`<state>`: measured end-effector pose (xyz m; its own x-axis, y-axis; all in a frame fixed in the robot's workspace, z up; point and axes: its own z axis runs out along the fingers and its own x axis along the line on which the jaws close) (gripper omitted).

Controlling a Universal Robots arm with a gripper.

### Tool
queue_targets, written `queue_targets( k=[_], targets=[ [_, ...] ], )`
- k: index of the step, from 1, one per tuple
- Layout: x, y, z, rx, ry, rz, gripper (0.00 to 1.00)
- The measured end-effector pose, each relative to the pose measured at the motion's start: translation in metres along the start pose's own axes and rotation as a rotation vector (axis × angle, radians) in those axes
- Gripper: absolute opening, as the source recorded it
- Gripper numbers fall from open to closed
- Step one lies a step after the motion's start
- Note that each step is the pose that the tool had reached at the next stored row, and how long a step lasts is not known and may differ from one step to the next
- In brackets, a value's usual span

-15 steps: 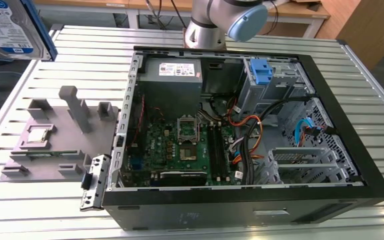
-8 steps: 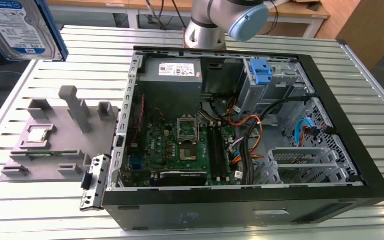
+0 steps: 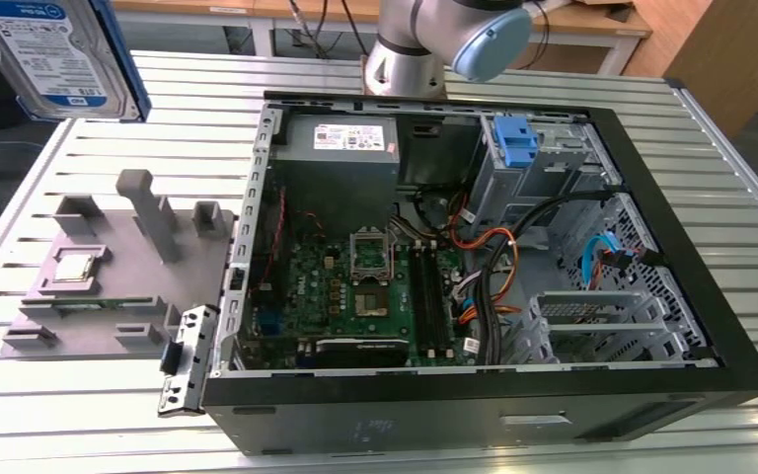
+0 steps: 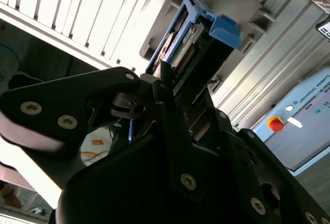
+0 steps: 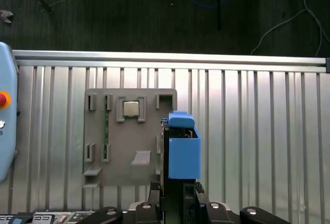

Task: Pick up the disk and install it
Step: 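Pick up the disk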

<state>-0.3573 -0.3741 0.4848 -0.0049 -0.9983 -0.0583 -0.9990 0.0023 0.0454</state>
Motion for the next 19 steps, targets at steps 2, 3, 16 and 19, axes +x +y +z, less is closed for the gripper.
queue_targets(
  k=[2,3,16,19],
  targets=[
    [0.0000,-0.0046,-0.0002,-0.0001,0.0000,0.000,0.35],
    [0.0000,-0.0071,-0.0003,0.0000,0.0000,0.000,0.35],
    [-0.0002,-0.0369,-0.0015,-0.0001,0.0000,0.000,0.35],
    [-0.0002,-0.0442,-0.0017,-0.0001,0.0000,0.000,0.35]
  ],
)
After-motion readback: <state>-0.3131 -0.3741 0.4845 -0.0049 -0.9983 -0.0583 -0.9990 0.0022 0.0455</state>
